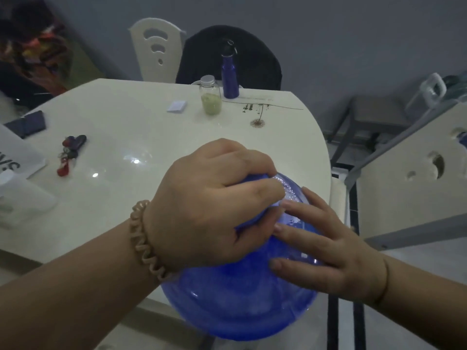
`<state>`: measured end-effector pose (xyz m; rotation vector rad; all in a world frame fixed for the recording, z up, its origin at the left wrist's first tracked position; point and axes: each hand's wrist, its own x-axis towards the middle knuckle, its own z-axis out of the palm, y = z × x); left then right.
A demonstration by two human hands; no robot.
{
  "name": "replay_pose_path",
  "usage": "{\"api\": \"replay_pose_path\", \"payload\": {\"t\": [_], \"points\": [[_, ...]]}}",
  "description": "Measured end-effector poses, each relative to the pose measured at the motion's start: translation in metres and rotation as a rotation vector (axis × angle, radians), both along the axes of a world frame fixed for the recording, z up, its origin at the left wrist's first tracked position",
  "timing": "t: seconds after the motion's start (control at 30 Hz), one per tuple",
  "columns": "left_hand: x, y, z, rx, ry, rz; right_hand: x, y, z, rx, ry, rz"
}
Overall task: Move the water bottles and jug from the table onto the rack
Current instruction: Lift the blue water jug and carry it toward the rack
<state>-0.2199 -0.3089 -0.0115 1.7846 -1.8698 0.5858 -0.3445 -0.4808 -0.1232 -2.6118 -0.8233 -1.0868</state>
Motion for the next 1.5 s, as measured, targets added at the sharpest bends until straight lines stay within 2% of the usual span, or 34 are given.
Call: {"api": "replay_pose_path", "payload": {"t": [0.53,0.93,1.2,1.5], "points": [[-0.023,-0.007,0.014,-0.039,0.053,-0.153,-0.050,0.023,0.016,0.062,0.052,-0.152],[-0.094,-0.062,0.052,-0.141,0.068,-0.313,-0.143,-0.015,0.069,-0.081,0.082,-0.327],[-0.184,-0.126,0.061,-0.189,0.116,-0.352,-0.242,-0.077,0.084,-0.136,0.120,-0.389],[-0.327,-0.254,0.049,-0.190,0.138,-0.337,-0.386,-0.206,0.078,-0.140,0.139,-0.371]]}}
